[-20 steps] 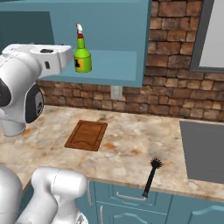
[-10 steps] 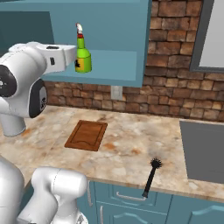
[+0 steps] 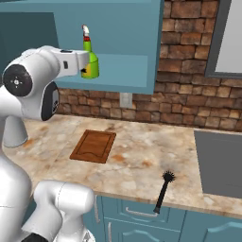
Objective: Grab the spray bottle from the cabinet, then place it next to the cutting board for sanitizing. Then grab the dish brush from the countertop next to the sink and place it next to the cutting board.
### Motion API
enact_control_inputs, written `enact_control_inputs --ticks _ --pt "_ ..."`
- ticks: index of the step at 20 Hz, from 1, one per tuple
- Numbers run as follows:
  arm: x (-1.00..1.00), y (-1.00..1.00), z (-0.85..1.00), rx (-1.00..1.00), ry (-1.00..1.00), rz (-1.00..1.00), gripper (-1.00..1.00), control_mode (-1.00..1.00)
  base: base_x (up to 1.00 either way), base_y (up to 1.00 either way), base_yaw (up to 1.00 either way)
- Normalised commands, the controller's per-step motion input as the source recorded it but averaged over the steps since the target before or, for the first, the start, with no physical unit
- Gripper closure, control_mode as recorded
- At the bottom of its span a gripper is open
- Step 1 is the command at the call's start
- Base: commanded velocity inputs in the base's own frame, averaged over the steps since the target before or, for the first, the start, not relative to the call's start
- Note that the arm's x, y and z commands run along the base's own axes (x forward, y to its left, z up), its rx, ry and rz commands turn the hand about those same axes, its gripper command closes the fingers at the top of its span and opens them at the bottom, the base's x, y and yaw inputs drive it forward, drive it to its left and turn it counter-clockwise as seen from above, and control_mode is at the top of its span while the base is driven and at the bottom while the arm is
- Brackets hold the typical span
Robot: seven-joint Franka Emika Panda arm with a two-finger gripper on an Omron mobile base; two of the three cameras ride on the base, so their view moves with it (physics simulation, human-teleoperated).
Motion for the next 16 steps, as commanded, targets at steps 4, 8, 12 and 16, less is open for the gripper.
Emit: enact_control_inputs --ticks 4,8,12,16 --pt "0.39 -0.03 -0.04 0.0 0.0 0.0 -1.0 -1.0 0.0 0.0 0.0" --pt "0.42 -0.01 0.0 0.0 0.01 0.0 -1.0 -1.0 0.0 0.0 0.0" --pt "0.42 0.0 0.0 0.0 0.04 0.0 -1.0 -1.0 0.0 0.0 0.0" --pt "0.43 0.0 0.0 0.0 0.03 0.0 -1.0 -1.0 0.0 0.0 0.0"
